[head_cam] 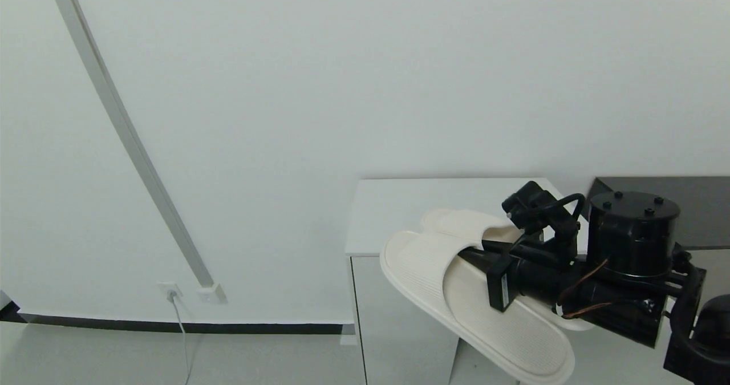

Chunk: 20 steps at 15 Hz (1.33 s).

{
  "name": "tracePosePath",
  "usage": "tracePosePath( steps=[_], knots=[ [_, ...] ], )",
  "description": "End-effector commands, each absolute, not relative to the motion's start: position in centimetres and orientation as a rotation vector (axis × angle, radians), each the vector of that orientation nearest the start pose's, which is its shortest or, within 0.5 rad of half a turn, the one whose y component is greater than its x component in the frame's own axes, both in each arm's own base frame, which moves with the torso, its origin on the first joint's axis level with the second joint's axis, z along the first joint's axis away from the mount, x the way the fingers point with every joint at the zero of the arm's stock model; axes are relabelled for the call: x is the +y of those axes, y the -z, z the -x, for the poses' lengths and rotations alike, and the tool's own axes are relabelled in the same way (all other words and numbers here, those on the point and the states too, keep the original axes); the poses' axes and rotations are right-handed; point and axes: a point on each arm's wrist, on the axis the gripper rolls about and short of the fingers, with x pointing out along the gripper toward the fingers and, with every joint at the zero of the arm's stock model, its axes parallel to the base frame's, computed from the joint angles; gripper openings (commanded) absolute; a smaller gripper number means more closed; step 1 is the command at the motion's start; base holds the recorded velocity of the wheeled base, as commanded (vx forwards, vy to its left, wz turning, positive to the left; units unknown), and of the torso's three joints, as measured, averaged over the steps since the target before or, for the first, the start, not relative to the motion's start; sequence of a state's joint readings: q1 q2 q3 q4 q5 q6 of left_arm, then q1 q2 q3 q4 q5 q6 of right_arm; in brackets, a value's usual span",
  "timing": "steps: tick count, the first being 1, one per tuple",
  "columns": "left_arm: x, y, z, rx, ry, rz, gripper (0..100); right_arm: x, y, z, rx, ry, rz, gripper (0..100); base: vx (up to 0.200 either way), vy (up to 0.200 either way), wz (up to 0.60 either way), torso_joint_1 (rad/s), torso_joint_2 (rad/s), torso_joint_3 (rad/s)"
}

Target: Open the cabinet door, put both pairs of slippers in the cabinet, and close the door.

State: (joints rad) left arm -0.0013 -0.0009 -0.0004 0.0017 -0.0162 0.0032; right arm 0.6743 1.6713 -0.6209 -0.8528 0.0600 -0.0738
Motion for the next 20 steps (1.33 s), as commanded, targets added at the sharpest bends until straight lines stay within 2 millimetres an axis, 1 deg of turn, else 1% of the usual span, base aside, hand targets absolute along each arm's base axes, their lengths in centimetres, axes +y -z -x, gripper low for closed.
tracePosePath(
  steps=[1,2,8,17,19,20],
  knots=[
    [0.0,-7.6,2.3,0.0,0.017,-0.003,0,17.9,-16.2,-22.1,0.173,-0.738,0.134,0,-0.2,0.0,0.0,-0.002,-0.01,0.002],
    [0.0,-7.5,2.3,0.002,0.017,-0.003,0,17.9,-16.1,-22.0,0.176,-0.74,0.137,0,-0.2,0.0,0.0,-0.002,0.0,0.007],
    [0.0,-7.6,2.3,0.0,0.015,-0.003,0,18.4,-15.3,-21.7,0.203,-0.763,0.147,0,0.0,0.0,0.0,0.0,0.0,0.0],
    [0.0,-7.5,2.3,0.002,0.015,0.0,0,18.7,-15.1,-21.8,0.221,-0.761,0.124,0,0.0,0.0,0.0,0.0,0.0,0.0],
    [0.0,-7.6,2.3,0.0,0.015,0.0,0,18.9,-15.1,-21.6,0.222,-0.772,0.126,0,0.0,0.0,0.0,0.0,0.0,0.0],
    [0.0,-7.6,2.3,0.0,0.015,-0.002,0,18.9,-15.1,-21.6,0.222,-0.772,0.126,0,0.0,-0.2,0.0,0.007,0.0,0.007]
  ],
)
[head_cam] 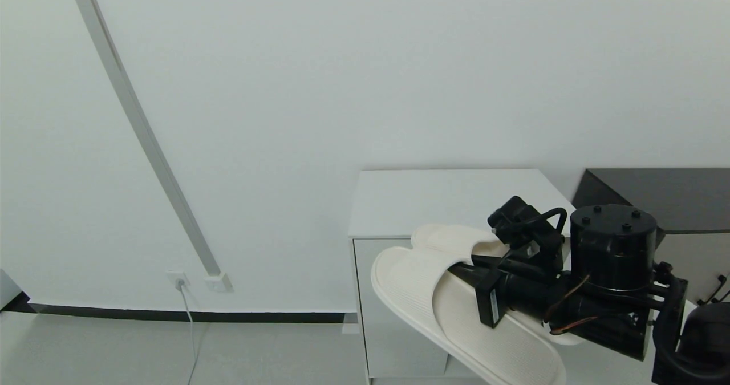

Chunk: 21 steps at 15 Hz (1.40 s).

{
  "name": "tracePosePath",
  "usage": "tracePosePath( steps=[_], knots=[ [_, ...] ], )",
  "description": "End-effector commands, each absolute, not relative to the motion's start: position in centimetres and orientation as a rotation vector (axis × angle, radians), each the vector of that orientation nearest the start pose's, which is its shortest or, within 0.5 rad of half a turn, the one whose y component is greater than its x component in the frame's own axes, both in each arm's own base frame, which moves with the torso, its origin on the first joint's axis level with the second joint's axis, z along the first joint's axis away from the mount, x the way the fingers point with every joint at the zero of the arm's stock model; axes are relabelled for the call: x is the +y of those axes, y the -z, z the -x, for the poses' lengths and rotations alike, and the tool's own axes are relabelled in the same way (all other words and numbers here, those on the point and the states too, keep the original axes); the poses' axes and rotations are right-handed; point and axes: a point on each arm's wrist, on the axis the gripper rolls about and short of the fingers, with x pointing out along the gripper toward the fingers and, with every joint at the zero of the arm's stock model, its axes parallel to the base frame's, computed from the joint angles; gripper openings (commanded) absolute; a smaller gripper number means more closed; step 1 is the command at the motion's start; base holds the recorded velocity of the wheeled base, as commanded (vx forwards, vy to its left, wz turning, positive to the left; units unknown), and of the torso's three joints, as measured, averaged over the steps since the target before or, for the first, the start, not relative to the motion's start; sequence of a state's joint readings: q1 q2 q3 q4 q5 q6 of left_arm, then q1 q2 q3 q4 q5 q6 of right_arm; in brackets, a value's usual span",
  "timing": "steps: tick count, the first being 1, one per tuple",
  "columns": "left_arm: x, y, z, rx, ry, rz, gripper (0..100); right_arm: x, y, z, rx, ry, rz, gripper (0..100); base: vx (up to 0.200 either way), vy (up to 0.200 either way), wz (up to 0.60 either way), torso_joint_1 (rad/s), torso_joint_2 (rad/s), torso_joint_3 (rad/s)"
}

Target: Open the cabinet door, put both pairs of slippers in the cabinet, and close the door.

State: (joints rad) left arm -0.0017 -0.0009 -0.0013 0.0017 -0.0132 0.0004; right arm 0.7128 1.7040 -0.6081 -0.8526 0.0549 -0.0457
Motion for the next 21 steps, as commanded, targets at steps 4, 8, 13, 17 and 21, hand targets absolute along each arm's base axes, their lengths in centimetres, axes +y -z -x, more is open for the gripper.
tracePosePath(
  steps=[4,8,13,17,21],
  knots=[
    [-0.03,-7.57,2.29,0.0,0.015,0.0,0,18.94,-15.03,-21.5,0.223,-0.775,0.126,0,0.0,-0.2,0.0,0.001,0.0,0.002],
    [-0.03,-7.57,2.29,0.0,0.015,0.0,0,18.91,-14.96,-21.46,0.229,-0.774,0.122,0,0.0,-0.2,0.0,0.0,0.0,0.001],
    [-0.03,-7.57,2.29,0.0,0.015,0.0,0,18.84,-14.95,-21.38,0.237,-0.771,0.1,0,0.0,-0.2,0.0,0.001,0.0,0.004],
    [-0.03,-7.57,2.29,0.0,0.015,-0.002,0,18.63,-14.44,-21.18,0.254,-0.775,0.106,0,0.0,-0.2,0.0,0.001,0.0,0.002],
    [-0.03,-7.57,2.29,0.0,0.015,-0.002,0,18.56,-14.23,-21.17,0.256,-0.775,0.113,0,0.0,0.0,0.0,0.0,0.0,0.0]
  ],
)
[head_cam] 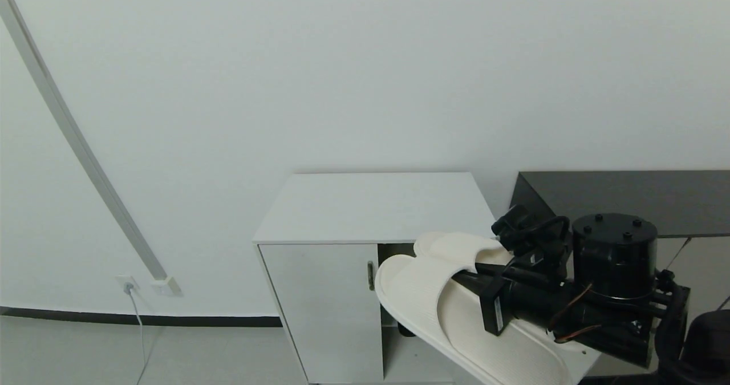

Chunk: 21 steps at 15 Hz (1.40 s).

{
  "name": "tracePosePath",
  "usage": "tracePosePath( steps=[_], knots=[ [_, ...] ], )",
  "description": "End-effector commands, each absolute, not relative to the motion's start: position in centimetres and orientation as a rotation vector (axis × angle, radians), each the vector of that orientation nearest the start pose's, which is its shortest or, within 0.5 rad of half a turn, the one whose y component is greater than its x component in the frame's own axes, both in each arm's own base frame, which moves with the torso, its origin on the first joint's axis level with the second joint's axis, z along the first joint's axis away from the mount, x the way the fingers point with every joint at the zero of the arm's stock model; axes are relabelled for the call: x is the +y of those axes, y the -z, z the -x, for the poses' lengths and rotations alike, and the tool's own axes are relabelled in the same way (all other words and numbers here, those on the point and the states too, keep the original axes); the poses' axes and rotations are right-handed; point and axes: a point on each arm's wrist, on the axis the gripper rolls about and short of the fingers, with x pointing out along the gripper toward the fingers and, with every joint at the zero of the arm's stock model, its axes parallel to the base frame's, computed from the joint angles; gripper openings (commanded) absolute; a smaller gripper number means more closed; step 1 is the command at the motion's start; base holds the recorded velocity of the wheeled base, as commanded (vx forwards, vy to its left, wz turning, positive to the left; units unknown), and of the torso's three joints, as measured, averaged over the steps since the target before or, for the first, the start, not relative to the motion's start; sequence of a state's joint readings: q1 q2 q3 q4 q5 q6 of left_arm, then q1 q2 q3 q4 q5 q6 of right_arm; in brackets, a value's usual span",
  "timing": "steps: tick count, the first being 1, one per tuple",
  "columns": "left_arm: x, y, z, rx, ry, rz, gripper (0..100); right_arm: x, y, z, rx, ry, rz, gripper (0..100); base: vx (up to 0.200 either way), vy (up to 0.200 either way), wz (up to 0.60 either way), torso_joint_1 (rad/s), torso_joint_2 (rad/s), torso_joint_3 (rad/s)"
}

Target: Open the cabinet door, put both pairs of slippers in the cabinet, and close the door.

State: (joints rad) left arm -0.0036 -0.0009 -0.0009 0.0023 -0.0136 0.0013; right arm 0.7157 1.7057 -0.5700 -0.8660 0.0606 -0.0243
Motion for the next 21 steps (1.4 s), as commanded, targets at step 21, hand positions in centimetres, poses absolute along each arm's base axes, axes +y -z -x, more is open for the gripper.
tracePosePath(
  steps=[21],
  knots=[
    [-0.03,-7.57,2.29,0.0,0.015,0.002,0,18.71,-13.44,-21.01,0.264,-0.784,0.118,0,0.0,0.0,-0.03,-0.012,0.03,0.016]
  ],
)
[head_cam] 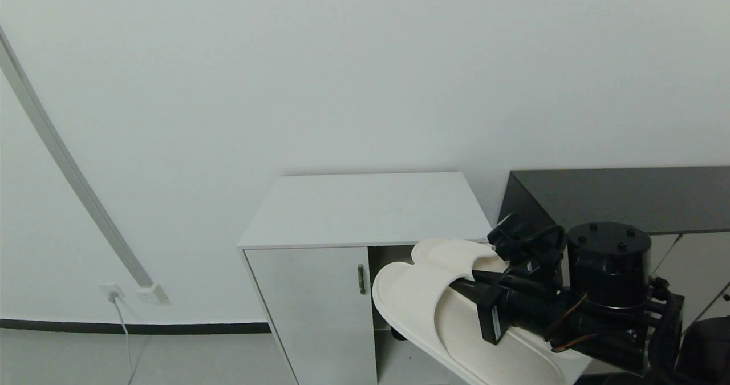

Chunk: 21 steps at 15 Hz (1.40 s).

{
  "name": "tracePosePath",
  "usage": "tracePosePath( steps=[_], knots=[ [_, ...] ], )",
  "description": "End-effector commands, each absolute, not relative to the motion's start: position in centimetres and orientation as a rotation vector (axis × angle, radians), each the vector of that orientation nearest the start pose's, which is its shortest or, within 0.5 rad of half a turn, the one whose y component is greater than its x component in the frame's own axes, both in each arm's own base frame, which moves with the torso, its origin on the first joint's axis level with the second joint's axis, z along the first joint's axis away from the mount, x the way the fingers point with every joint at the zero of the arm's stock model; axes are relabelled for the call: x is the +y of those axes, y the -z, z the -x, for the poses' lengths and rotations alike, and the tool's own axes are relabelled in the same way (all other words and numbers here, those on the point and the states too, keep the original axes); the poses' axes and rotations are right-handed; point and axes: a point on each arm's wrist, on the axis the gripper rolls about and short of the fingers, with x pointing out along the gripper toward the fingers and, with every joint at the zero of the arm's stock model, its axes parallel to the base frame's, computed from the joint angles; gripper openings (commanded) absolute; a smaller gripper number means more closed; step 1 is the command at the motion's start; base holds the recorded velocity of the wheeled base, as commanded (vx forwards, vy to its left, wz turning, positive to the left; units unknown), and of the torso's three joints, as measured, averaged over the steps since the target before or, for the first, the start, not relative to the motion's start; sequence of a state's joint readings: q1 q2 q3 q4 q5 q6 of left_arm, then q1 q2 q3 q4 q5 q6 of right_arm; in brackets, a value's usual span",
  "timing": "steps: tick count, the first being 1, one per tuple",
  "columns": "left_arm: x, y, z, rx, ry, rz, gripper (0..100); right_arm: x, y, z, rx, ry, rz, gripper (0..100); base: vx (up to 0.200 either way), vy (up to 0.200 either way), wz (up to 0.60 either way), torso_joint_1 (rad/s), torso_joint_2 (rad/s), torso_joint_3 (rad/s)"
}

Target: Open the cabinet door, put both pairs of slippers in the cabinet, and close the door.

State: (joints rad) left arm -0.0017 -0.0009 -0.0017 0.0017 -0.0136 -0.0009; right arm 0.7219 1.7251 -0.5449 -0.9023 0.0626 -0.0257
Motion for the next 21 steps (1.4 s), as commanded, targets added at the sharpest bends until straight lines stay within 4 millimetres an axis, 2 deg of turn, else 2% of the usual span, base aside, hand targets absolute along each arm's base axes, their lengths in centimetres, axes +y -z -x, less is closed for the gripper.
tracePosePath(
  steps=[1,15,21],
  knots=[
    [-0.03,-7.57,2.29,0.0,0.015,0.002,0,18.7,-13.4,-21.0,0.265,-0.784,0.119,0,0.0,0.0,0.0,-0.149,0.34,0.183],
    [-0.03,-7.53,2.28,0.002,0.015,0.003,0,18.71,-12.94,-20.88,0.283,-0.786,0.125,0,0.0,0.0,0.0,-0.16,0.36,0.203],
    [-0.02,-7.57,2.29,0.0,0.014,0.005,0,18.71,-12.86,-20.88,0.286,-0.786,0.126,0,0.0,0.0,0.0,-0.221,0.54,0.308]
  ],
)
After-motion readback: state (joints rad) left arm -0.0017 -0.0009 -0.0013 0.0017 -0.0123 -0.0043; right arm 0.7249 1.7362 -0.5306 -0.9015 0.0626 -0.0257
